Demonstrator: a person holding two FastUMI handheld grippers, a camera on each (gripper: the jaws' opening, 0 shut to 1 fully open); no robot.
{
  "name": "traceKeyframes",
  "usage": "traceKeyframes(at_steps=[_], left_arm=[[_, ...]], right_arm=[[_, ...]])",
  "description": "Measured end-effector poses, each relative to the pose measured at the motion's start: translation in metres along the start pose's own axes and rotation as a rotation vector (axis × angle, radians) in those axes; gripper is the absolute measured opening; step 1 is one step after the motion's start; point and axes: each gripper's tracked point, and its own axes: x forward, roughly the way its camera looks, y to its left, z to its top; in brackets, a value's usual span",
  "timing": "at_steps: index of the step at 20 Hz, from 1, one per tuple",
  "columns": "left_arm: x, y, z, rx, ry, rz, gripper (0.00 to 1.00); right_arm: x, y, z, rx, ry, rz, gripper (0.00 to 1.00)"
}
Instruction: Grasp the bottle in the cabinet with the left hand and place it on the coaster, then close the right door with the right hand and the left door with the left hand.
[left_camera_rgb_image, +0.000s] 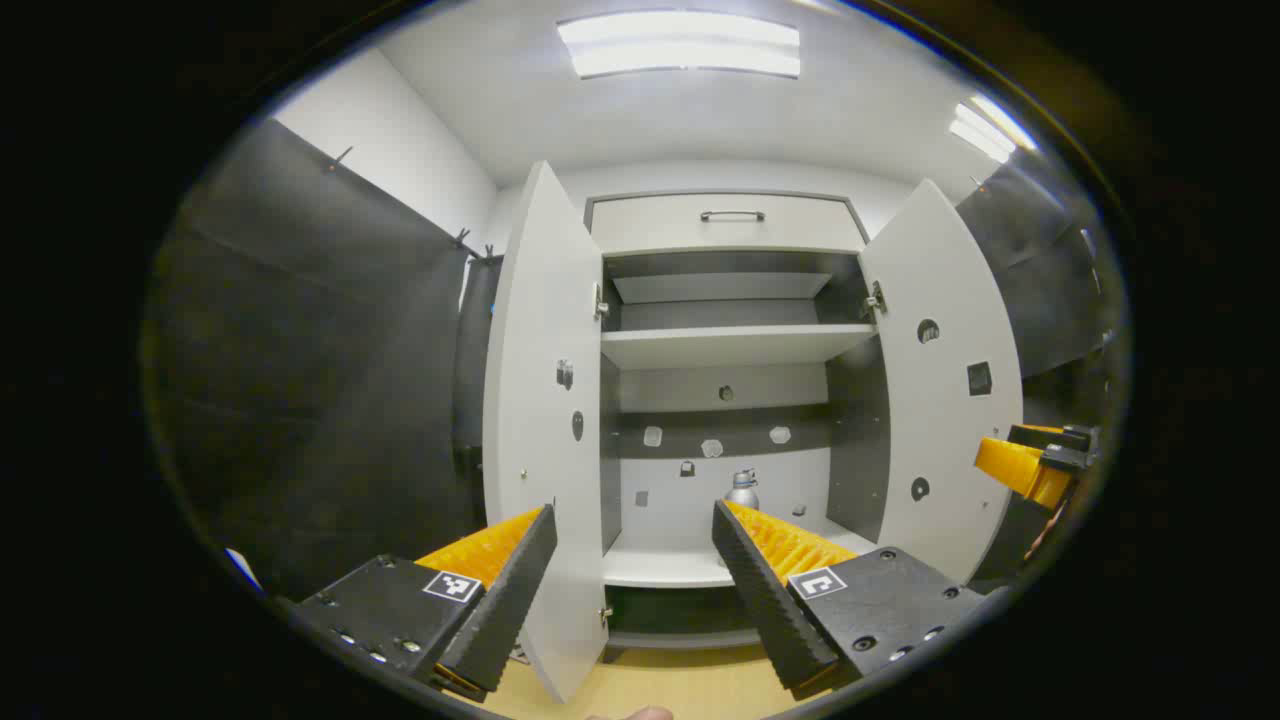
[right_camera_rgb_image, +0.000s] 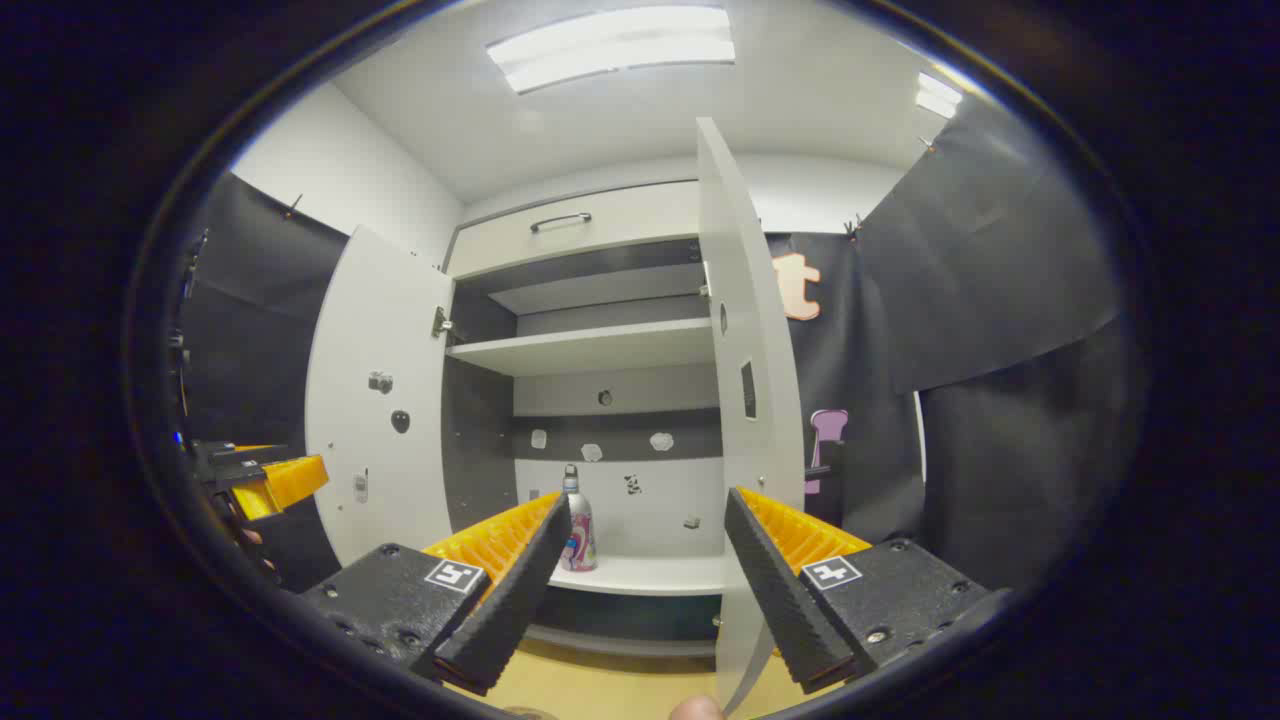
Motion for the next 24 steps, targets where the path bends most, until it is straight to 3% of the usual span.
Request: traceKeyframes(at_steps=[10,11,12,24], left_arm=[[0.009,-0.007,-0.001,-0.021,0.003,-0.019,1.00],[0.011,-0.010,-0.001,-0.020,0.004,-0.024,0.96],[0.013,-0.012,-0.001,-0.019,0.004,-0.029,1.00],[0.028,-0.026,-0.012,-0.018,0.029,-0.054,1.00]], right_arm=[[-0.011,-0.018,0.005,-0.006,-0.017,-0.043,1.00],[-0.011,-0.019,0.007,-0.008,-0.020,-0.047,1.00],[-0.012,-0.021,0.007,-0.009,-0.024,-0.050,1.00],[-0.015,-0.035,0.002,-0.006,-0.015,-0.089,1.00]])
